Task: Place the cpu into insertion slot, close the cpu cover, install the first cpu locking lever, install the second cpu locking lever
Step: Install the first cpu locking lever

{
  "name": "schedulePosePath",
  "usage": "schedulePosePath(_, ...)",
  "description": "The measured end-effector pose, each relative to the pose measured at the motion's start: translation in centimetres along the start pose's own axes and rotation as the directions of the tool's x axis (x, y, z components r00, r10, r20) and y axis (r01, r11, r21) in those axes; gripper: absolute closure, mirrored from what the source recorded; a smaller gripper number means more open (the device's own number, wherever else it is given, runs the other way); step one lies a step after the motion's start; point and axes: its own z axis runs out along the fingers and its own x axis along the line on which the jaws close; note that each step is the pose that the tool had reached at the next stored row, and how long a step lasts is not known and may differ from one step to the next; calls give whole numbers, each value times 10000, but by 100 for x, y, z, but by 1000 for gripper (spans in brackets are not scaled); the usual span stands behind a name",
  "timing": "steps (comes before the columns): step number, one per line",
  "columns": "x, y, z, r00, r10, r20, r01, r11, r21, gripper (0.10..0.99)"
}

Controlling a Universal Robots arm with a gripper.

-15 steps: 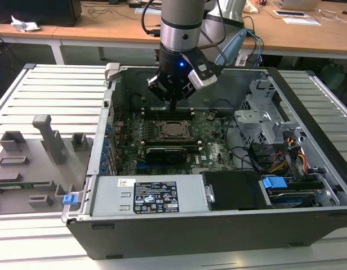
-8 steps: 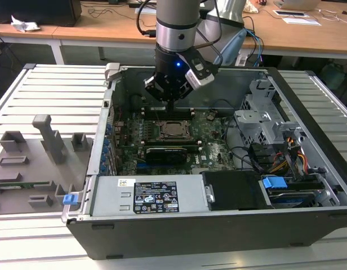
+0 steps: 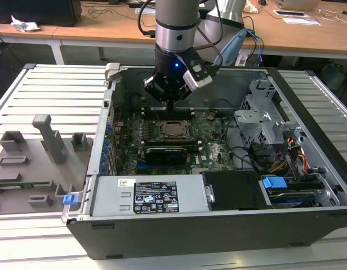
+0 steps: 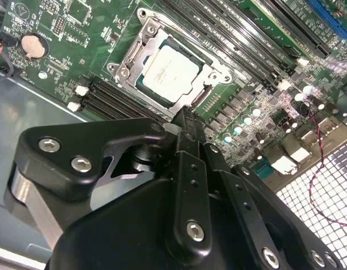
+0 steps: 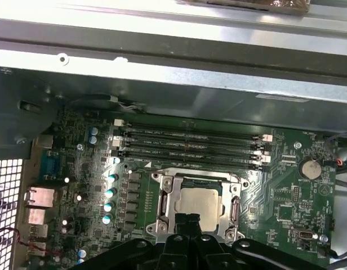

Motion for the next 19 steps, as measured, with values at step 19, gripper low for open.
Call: schedulePosePath(19, 202, 19, 3, 10000, 21, 62, -21, 10000, 1, 980)
